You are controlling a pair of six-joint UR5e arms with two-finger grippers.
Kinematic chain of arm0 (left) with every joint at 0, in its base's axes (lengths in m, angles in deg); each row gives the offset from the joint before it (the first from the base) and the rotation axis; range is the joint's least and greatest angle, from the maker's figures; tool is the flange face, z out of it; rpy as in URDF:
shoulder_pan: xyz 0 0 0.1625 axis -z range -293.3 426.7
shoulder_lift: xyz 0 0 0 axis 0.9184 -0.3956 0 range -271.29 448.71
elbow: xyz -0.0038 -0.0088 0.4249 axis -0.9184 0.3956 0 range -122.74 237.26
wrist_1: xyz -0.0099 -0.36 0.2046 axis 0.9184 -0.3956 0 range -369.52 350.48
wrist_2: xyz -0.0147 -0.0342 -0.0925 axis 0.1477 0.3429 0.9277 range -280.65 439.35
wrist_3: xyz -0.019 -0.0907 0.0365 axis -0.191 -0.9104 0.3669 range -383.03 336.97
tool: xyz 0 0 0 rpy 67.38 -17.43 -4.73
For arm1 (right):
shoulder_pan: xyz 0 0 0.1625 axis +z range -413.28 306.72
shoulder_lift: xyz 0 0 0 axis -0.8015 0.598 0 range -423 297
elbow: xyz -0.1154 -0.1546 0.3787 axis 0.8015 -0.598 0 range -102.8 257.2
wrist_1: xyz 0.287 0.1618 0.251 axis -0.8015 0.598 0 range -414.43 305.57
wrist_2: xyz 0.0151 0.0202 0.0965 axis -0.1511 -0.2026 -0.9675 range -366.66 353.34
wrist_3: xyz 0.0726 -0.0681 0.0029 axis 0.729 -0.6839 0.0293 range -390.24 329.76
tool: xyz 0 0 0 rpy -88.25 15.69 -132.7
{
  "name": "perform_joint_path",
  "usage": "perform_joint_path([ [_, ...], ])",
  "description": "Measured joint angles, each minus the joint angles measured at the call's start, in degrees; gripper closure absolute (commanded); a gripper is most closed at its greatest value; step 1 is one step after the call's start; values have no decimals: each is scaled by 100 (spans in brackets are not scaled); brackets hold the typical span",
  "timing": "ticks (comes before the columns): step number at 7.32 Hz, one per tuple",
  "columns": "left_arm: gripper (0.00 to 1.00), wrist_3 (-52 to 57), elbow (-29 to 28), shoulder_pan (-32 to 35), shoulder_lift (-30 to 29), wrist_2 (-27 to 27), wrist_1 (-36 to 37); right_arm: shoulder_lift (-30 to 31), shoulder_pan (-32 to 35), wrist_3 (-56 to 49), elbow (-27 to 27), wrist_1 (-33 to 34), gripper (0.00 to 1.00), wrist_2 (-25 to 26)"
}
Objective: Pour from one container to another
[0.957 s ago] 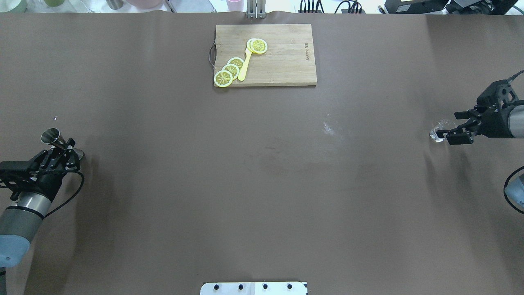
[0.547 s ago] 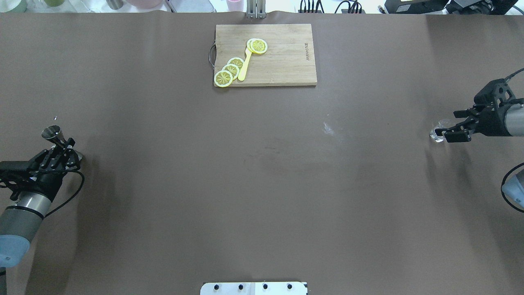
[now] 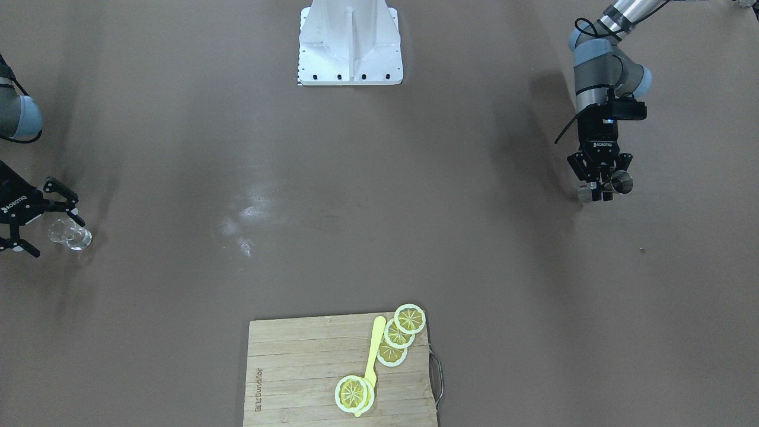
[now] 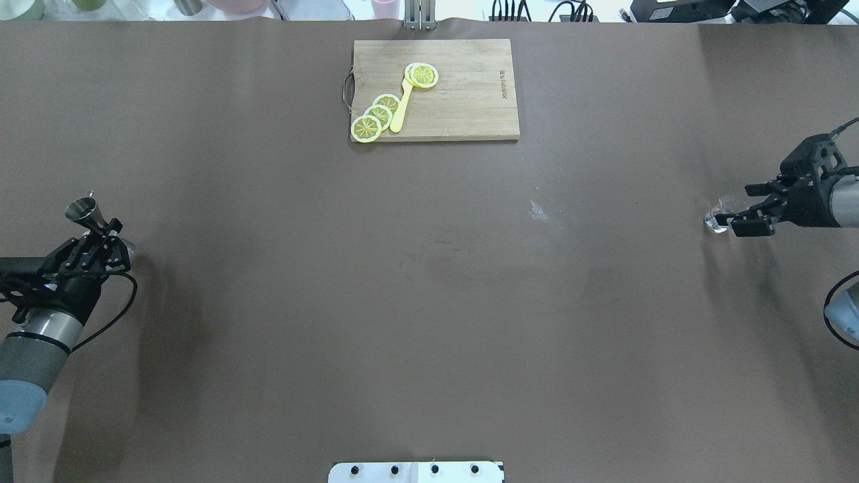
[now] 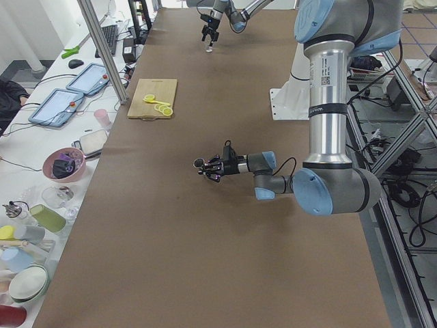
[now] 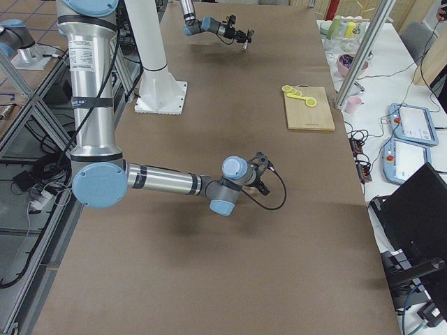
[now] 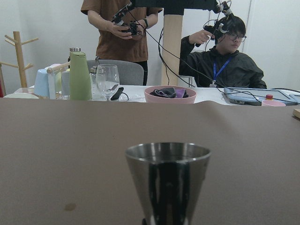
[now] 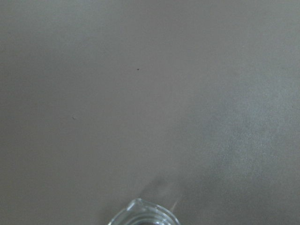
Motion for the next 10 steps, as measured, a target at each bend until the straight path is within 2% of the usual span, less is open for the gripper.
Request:
perform_joint_path([
  [5,100,12,605,148,-16,138,351,-69,-214,-41,-85,-81,6,-10],
  [6,100,12,724,162,-31,303,414,-82,-241,-57,-115,-81,18,6],
  [7,100,12,863,173,-74,584,443,-98,-261,-63,-140,-82,41,14],
  [8,100,12,997,182,-158,907,453,-103,-270,-70,-156,-82,82,17],
  [9,100,22,1079,194,-268,1142,456,-103,-272,-145,-167,-81,100,31],
  [10,100,280,1112,207,-385,1251,470,-100,-272,-335,-171,-80,100,60],
])
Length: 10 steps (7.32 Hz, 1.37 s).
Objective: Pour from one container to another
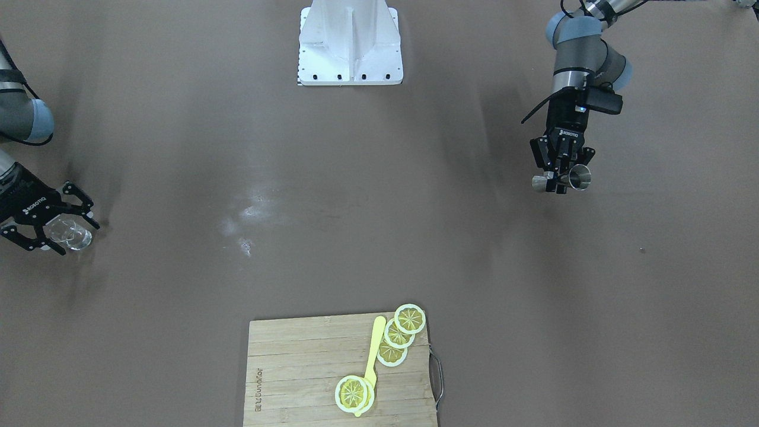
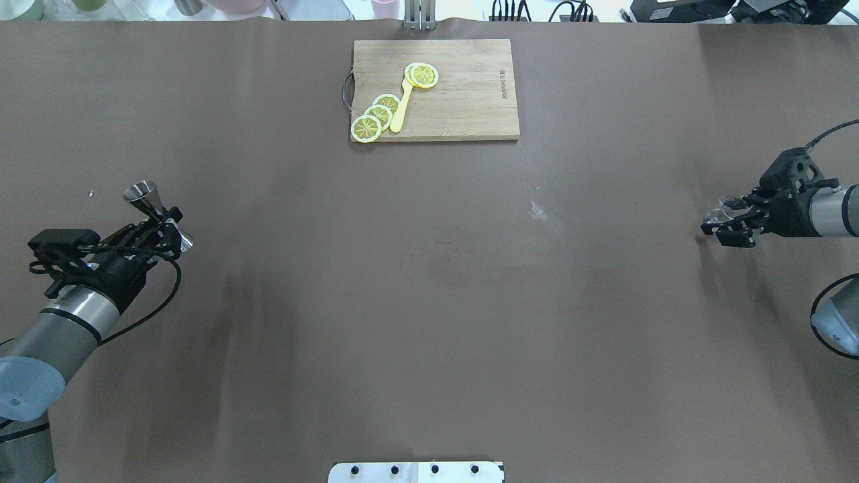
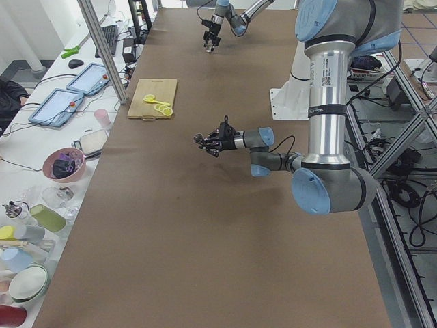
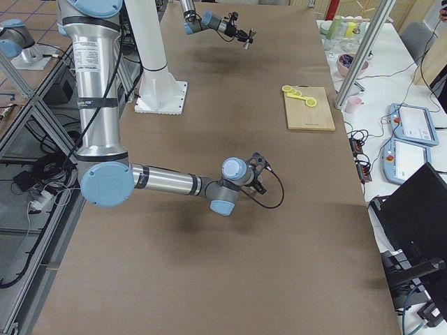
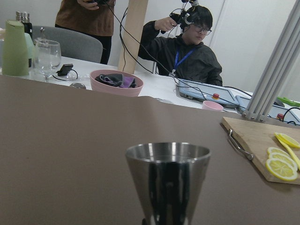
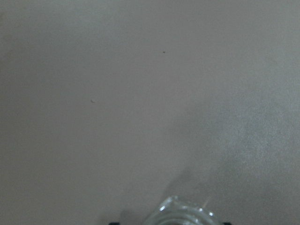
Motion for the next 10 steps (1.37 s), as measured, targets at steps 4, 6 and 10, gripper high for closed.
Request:
perform_joint_path([
  [4,100,1918,14,309,-563,480,32,14,118,-287,124,-19,100,-32],
  [6,100,2419,-1,537,-914,1004,119,23,269,-297,357,-8,100,-255],
  [10,100,3331,-521,1011,-1957,2494,228,-100,476,-1160,855,30,100,-980],
])
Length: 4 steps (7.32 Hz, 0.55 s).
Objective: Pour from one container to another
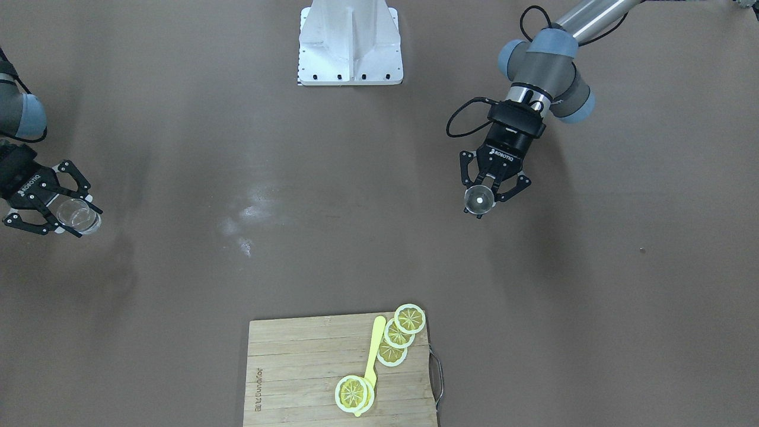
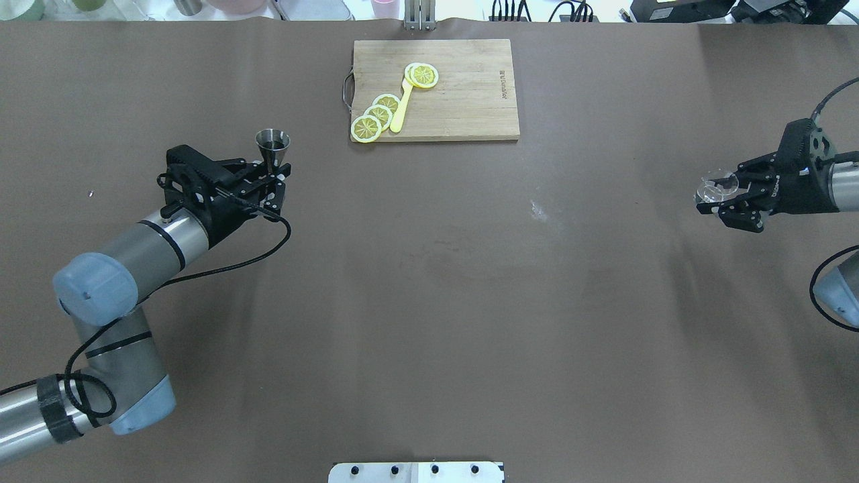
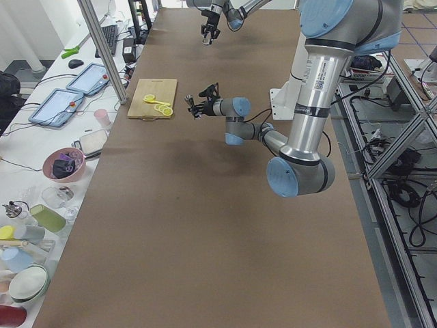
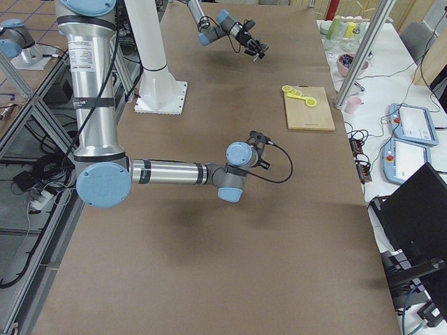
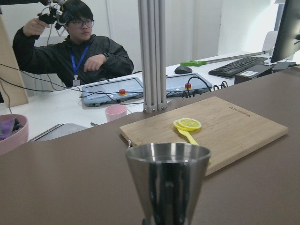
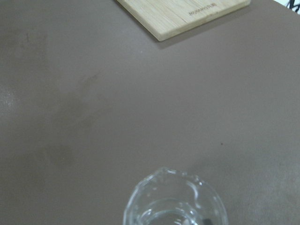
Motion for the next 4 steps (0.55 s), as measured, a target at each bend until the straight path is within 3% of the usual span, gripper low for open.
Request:
perform_joint_path([
  [2,100,347,-426,166,-585,704,5,-120,-8,-270,197,148,100,-62],
  [4,100,845,-790,311,-1097,1400,0,-318,-103,-302,592,772,100,-67],
])
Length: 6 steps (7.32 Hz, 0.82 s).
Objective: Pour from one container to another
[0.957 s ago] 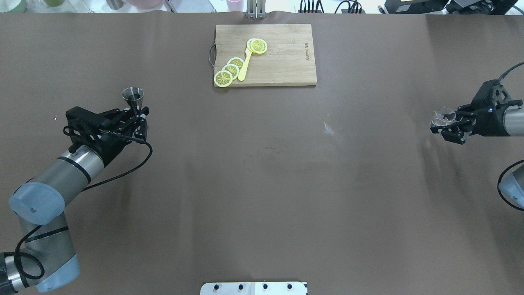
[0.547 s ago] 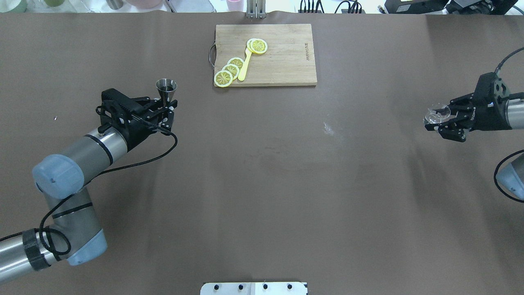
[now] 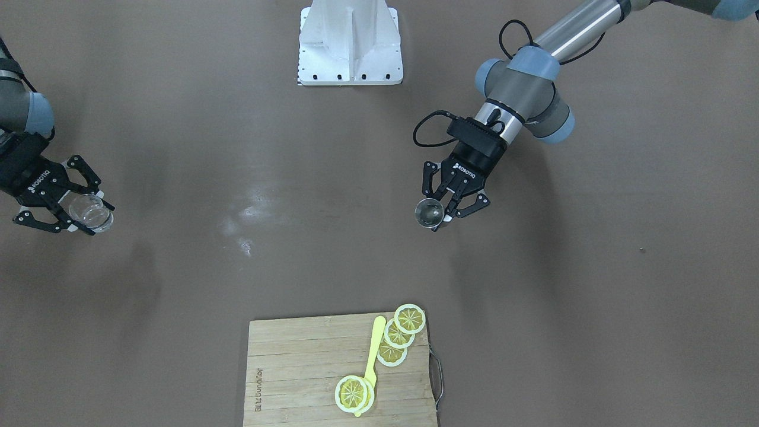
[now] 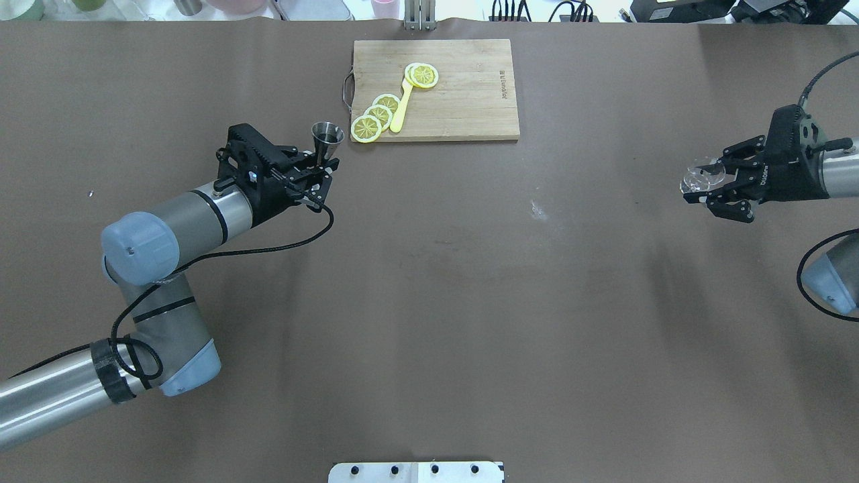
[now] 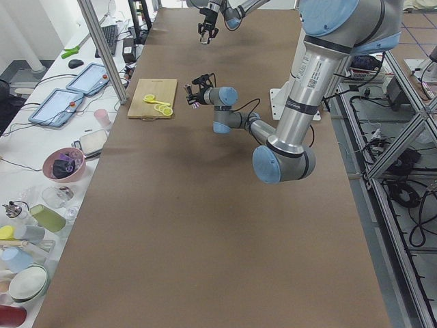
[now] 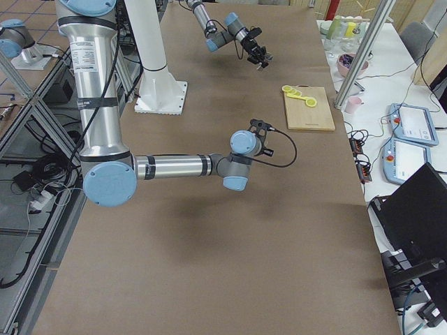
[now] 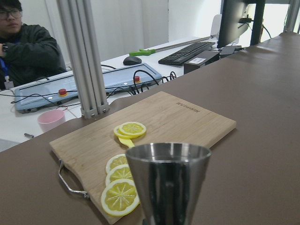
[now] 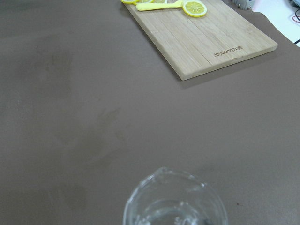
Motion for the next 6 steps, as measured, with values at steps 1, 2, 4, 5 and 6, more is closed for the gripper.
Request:
perform_joint_path([
  [1,100,198,-196,53,-261,349,-4,-170,-50,-6,206,444,100,-8],
  [2,100,409,-399,86,-518,631,-8,-356,-150,-8,354,835,100,-21],
  [4,100,877,-655,106,-874,1131,-26,-662,-339,-12,448,1247,100,-26],
  [5,100,1113,-717,111,-981,1388,-36,-785,-356,-22,460,1388,100,-26],
  [6,100,1323,-786,116,-1083,1631,-51,-884,-356,-42,479,1519,100,-29],
])
